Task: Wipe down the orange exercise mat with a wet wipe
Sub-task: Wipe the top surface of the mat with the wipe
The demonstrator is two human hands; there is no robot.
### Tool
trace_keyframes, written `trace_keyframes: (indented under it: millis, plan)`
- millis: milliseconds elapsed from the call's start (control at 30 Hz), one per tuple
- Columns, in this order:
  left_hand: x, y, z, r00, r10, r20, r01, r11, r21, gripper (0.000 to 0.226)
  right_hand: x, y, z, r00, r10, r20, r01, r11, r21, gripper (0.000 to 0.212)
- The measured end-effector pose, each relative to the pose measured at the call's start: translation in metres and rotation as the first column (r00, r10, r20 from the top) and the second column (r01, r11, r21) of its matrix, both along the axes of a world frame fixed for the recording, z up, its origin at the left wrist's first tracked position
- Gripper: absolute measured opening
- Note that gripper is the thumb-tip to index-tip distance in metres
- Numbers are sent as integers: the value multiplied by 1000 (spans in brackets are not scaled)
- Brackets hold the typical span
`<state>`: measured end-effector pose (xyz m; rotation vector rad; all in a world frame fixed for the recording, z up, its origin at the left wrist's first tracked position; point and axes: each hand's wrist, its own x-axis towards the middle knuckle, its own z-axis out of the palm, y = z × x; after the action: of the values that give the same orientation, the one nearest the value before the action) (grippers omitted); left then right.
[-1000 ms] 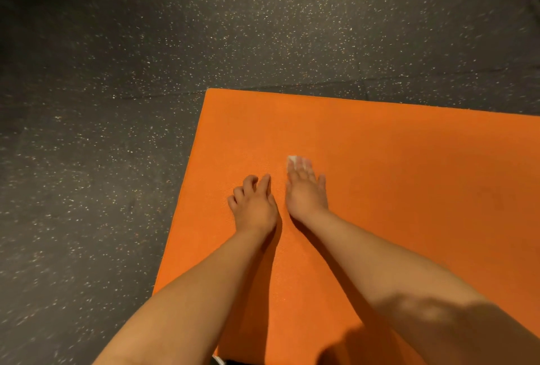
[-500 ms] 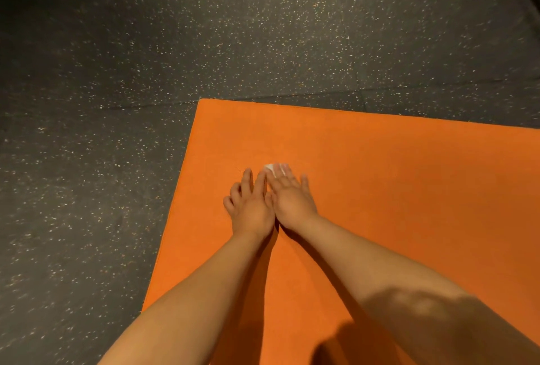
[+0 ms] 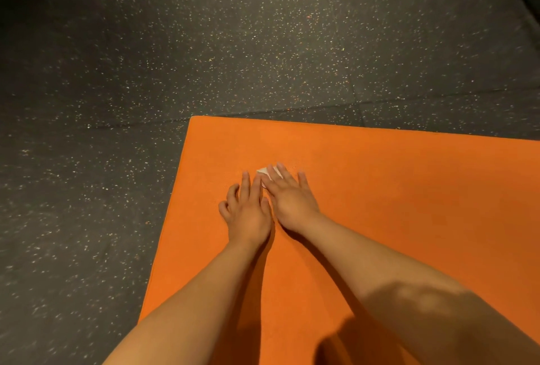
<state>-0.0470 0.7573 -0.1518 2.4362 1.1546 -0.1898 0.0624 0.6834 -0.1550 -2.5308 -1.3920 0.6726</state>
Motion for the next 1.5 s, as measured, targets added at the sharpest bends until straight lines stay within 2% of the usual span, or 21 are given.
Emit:
trace_keyframes:
  millis: [33,133,200,300,367,400,467,533,567,600,667,733,767,833,900,967,1167,1333,1500]
  plan:
    - [0,1,-2,1000,-9,-21,9,1000,2,55,11,-4,-2,998,-48,33,49,999,-14,59]
    - [1,1,-3,999,-11,-39,12,1000,16,54,35,-9,-3,942,-329,64,333,942,-49,59]
    - [7,2,0,1000,23,-21,-22,1000,7,53,32,2,0,922,-387,27,388,921,-41,59]
    - [18,4,3,999,54,-3,-54,998,8,50,13,18,4,980,-191,-50,191,982,-6,63]
    - [26,9,3,1000,29,-4,-29,999,19,51,15,15,2,1000,-25,-1,25,1000,13,61]
    - [31,12,3,1000,11,-12,-10,1000,21,52,25,12,1,999,-4,37,3,1000,11,61]
    - [42,16,1,999,-7,-42,8,1000,2,53,48,6,-2,989,-128,75,129,991,-17,62]
    - [48,16,-1,998,19,-55,-20,1000,-17,53,64,7,-1,927,-371,54,374,926,-53,60]
    - [49,15,-2,998,38,-49,-39,999,-18,53,66,13,0,904,-426,27,427,903,-52,60]
    - [50,14,-3,998,55,-35,-56,998,-21,52,61,21,2,911,-412,-2,411,911,-38,62]
    - [50,14,-5,997,75,0,-74,996,-44,51,46,32,5,970,-240,-46,240,971,6,68]
    - [49,13,-5,997,80,19,-79,995,-55,50,45,32,1,997,-78,-18,78,997,11,67]
    - [49,13,-6,996,82,22,-80,995,-53,51,52,31,-2,998,-64,17,64,998,10,65]
    - [49,14,-8,996,82,19,-81,996,-46,52,71,33,-7,981,-187,53,186,982,25,60]
    - [50,16,-11,997,80,12,-79,996,-39,53,84,42,-8,933,-358,25,357,933,34,58]
    - [51,18,-14,997,75,10,-74,997,-36,53,87,53,-10,908,-419,17,418,907,44,60]
    - [52,21,-17,997,70,27,-69,997,-29,53,78,50,-12,971,-237,-16,238,968,81,61]
    - [48,24,-12,999,34,35,-30,995,-95,57,54,34,-7,994,-107,-34,109,992,63,64]
    - [17,12,-12,976,43,211,-19,994,-112,56,20,19,-4,998,-32,-49,34,999,41,61]
